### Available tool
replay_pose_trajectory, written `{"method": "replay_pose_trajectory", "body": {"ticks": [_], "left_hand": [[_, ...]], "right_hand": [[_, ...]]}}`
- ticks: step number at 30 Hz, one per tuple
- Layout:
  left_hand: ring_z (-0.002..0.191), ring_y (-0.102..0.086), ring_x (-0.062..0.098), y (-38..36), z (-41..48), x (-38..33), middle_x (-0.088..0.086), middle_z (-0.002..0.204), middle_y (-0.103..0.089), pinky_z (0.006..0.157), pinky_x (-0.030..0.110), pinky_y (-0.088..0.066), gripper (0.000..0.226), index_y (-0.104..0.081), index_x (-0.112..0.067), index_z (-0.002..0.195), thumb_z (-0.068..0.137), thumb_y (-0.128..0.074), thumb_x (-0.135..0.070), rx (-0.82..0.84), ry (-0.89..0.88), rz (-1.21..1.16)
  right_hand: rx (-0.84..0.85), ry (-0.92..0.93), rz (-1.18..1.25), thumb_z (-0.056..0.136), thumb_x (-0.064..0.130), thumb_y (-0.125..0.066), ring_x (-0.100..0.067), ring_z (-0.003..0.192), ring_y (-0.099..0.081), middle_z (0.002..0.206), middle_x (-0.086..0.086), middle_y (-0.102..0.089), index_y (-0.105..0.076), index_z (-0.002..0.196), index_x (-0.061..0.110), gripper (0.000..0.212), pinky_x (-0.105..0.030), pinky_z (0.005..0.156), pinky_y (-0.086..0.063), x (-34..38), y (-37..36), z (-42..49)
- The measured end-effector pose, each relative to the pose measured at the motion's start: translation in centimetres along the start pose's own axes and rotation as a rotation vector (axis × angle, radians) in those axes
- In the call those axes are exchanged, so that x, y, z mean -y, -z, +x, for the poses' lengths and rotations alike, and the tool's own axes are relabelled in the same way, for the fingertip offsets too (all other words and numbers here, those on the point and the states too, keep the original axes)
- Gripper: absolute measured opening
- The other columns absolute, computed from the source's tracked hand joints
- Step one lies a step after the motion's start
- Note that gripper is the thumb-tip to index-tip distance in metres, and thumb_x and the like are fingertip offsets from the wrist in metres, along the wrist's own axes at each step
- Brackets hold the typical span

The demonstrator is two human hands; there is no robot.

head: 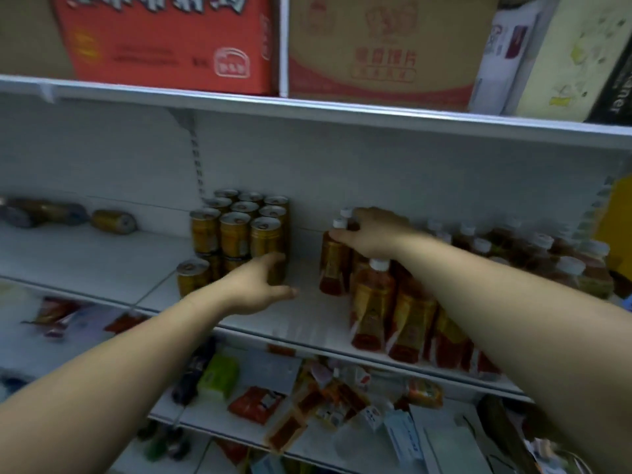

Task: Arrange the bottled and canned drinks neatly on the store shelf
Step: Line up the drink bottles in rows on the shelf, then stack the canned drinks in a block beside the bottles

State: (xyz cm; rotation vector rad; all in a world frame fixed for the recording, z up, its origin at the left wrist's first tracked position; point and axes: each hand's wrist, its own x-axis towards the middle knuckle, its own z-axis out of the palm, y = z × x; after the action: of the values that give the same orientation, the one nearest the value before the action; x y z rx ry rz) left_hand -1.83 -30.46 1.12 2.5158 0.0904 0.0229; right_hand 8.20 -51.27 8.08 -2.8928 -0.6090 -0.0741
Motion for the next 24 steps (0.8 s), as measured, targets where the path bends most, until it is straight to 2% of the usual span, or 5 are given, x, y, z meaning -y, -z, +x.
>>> {"method": "replay_pose_trajectory", "body": {"ticks": [4, 8, 10, 18, 24], "left_hand": [[0.125, -0.048, 0.019, 6.8, -2.5, 6.3, -0.002, 0.141, -0.044, 0.100, 0.029, -0.040, 0.072, -0.036, -0.025, 0.141, 0.080, -0.069, -0.043, -0.033, 0.013, 0.087], [0.136, -0.035, 0.020, 12.5, -5.1, 13.6, 0.001, 0.153, -0.028, 0.105, 0.031, -0.034, 0.075, -0.025, -0.024, 0.148, 0.086, -0.062, -0.047, -0.062, 0.124, 0.180], [0.139, -0.031, 0.019, 15.0, -6.7, 17.5, -0.001, 0.156, -0.024, 0.108, 0.033, -0.032, 0.076, -0.023, -0.025, 0.149, 0.087, -0.060, -0.048, -0.081, 0.183, 0.180], [0.118, -0.053, 0.020, 21.6, -9.9, 29.8, 0.002, 0.147, -0.039, 0.098, 0.038, -0.047, 0.079, -0.025, -0.027, 0.147, 0.083, -0.066, -0.046, -0.105, 0.406, 0.046], [0.116, -0.054, 0.018, 24.5, -7.1, 37.0, 0.004, 0.149, -0.036, 0.093, 0.027, -0.044, 0.075, -0.025, -0.020, 0.148, 0.087, -0.064, -0.037, -0.159, 0.489, 0.020]], "right_hand": [[0.003, 0.119, -0.005, 0.082, 0.077, -0.040, -0.028, 0.128, -0.045, 0.149, -0.004, -0.041, -0.037, 0.144, 0.026, 0.080, -0.035, 0.096, -0.039, 9.9, -1.0, 2.6], [0.005, 0.279, 0.017, 0.086, 0.067, -0.044, -0.024, 0.109, -0.056, 0.127, -0.001, -0.058, -0.054, 0.111, 0.034, 0.043, -0.033, 0.086, -0.043, 19.5, -3.2, 5.4], [0.036, 0.308, 0.062, 0.086, 0.066, -0.046, -0.021, 0.104, -0.056, 0.117, 0.004, -0.058, -0.055, 0.114, 0.029, 0.047, -0.032, 0.082, -0.044, 24.1, -4.5, 6.9], [0.163, 0.355, 0.083, 0.087, 0.069, -0.045, -0.027, 0.138, -0.035, 0.157, -0.003, -0.028, -0.024, 0.151, 0.022, 0.083, -0.037, 0.107, -0.036, 37.2, -9.3, 12.5], [0.208, 0.414, 0.055, 0.087, 0.067, -0.047, -0.028, 0.122, -0.049, 0.143, -0.007, -0.043, -0.034, 0.145, 0.019, 0.076, -0.034, 0.088, -0.042, 43.9, -13.8, 19.5]]}}
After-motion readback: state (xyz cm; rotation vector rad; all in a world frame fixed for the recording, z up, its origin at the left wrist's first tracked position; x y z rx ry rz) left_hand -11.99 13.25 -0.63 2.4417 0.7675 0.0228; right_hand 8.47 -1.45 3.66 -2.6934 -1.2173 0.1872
